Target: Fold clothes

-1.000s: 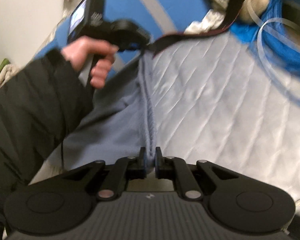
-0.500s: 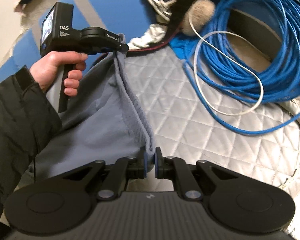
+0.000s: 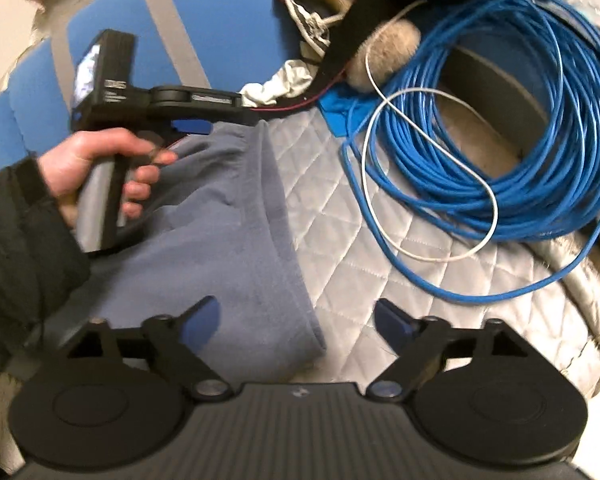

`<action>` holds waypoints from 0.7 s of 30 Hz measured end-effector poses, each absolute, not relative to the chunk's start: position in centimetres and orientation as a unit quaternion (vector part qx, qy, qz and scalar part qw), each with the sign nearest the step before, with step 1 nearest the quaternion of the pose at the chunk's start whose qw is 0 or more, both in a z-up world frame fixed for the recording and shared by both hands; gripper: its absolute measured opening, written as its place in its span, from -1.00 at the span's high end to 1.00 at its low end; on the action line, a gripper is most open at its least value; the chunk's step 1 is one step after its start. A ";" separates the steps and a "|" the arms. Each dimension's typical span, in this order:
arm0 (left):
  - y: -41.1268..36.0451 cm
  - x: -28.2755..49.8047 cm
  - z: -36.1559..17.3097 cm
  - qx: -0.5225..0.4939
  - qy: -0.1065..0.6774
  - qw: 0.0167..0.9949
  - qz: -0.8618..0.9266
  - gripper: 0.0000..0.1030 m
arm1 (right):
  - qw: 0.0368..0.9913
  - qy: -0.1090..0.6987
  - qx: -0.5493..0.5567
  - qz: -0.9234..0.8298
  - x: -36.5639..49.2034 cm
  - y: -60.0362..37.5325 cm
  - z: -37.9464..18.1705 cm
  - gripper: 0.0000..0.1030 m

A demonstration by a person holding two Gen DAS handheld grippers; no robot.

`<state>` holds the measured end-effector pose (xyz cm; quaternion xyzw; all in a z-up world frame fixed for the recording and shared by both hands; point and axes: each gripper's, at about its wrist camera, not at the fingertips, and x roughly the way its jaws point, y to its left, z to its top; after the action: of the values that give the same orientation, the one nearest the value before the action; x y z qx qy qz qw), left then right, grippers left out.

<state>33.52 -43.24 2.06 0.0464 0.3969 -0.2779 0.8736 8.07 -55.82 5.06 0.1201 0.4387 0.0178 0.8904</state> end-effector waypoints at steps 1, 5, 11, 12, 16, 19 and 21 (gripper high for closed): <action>-42.7 33.1 2.6 0.040 0.397 0.874 -0.279 -0.40 | 0.892 0.436 0.116 0.019 7.9 -55.6 5.2 -0.92; -39.1 30.2 5.5 0.026 0.370 0.883 -0.286 -0.41 | 0.900 0.423 0.096 0.035 7.0 -54.1 6.1 -1.00; -31.5 24.8 8.8 0.065 0.330 0.896 -0.289 -0.52 | 0.912 0.403 0.059 0.057 5.5 -52.3 7.5 -1.00; -30.1 23.7 9.2 0.071 0.328 0.897 -0.288 -0.52 | 0.913 0.399 0.053 0.060 5.3 -52.0 7.7 -1.00; -25.1 19.5 10.6 0.095 0.316 0.900 -0.284 -0.53 | 0.919 0.388 0.023 0.068 4.4 -51.1 8.5 -1.00; -21.4 16.6 11.2 0.102 0.310 0.904 -0.276 -0.54 | 0.922 0.378 0.005 0.081 3.5 -50.7 8.9 -1.00; -18.9 14.7 11.4 0.101 0.310 0.906 -0.269 -0.54 | 0.924 0.372 -0.008 0.088 3.0 -50.4 9.0 -1.00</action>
<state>14.67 -18.92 11.39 0.1007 0.3098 -0.2688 0.9064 2.97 -50.37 9.00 -0.0079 0.3718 0.0879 0.9241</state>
